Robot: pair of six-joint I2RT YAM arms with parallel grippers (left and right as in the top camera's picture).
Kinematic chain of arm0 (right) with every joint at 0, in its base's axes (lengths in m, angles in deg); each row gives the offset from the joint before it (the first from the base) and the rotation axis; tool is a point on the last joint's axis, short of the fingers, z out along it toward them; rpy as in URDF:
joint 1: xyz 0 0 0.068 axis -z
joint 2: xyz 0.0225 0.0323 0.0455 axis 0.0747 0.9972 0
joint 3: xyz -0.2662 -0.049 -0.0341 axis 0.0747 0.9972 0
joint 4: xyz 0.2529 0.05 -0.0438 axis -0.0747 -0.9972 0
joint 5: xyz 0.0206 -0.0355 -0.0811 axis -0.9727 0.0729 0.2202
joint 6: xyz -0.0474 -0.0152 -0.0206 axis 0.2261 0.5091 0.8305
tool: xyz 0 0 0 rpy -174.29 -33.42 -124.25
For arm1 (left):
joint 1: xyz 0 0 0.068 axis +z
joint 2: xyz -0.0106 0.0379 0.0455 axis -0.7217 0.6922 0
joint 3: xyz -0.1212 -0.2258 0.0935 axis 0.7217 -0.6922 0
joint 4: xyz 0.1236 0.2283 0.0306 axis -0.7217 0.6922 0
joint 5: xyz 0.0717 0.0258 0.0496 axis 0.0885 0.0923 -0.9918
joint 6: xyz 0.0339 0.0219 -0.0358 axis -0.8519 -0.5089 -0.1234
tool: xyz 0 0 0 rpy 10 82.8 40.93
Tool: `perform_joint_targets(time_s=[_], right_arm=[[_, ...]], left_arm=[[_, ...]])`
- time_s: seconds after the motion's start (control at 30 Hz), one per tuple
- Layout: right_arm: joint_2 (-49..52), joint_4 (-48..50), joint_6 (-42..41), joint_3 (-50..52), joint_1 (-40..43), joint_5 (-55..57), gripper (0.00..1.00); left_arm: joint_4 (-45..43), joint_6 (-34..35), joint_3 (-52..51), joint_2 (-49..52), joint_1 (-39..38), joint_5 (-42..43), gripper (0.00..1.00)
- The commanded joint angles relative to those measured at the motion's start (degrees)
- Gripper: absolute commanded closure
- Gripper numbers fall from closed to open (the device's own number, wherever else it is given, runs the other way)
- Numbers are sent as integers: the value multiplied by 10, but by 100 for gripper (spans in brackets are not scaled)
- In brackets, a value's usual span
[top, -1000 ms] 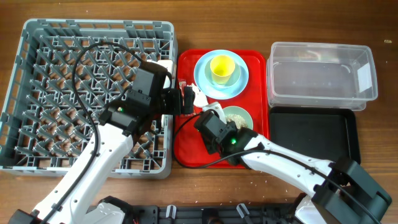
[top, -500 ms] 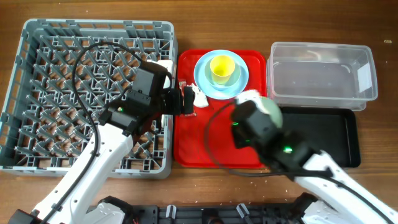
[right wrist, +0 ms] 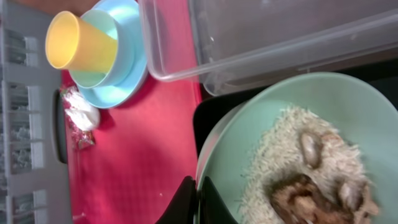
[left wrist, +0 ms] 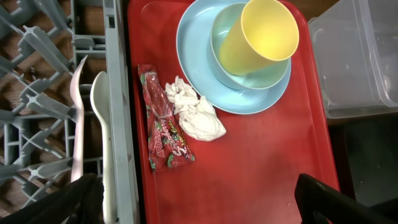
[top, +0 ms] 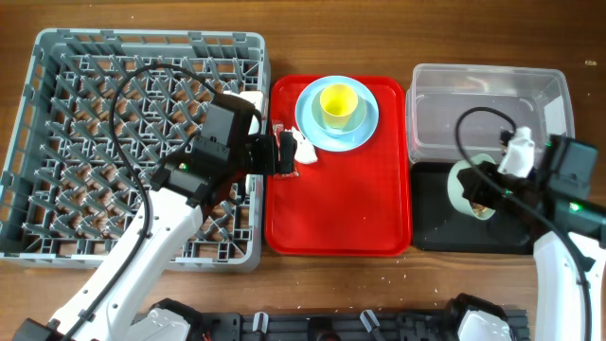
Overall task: Sort waste into correct bins and load items into the dishwasher rack
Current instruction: 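Tip the green bowl over the black tray to dump rice scraps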
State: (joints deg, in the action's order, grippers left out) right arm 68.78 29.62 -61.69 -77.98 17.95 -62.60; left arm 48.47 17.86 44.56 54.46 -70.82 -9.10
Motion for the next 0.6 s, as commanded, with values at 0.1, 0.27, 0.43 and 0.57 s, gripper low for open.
perform_joint_targets(time_s=[0.1, 0.27, 0.43, 0.57], right_arm=[[70, 24, 153, 64, 137, -281, 96], [121, 7, 201, 71, 235, -414, 96], [165, -6, 201, 71, 315, -425, 96], [218, -10, 179, 71, 360, -458, 96]], left_arm=[[-2, 1, 8, -1, 4, 9, 0], [-2, 1, 8, -1, 4, 9, 0], [-2, 1, 8, -1, 4, 9, 0], [-2, 1, 8, -1, 4, 9, 0]])
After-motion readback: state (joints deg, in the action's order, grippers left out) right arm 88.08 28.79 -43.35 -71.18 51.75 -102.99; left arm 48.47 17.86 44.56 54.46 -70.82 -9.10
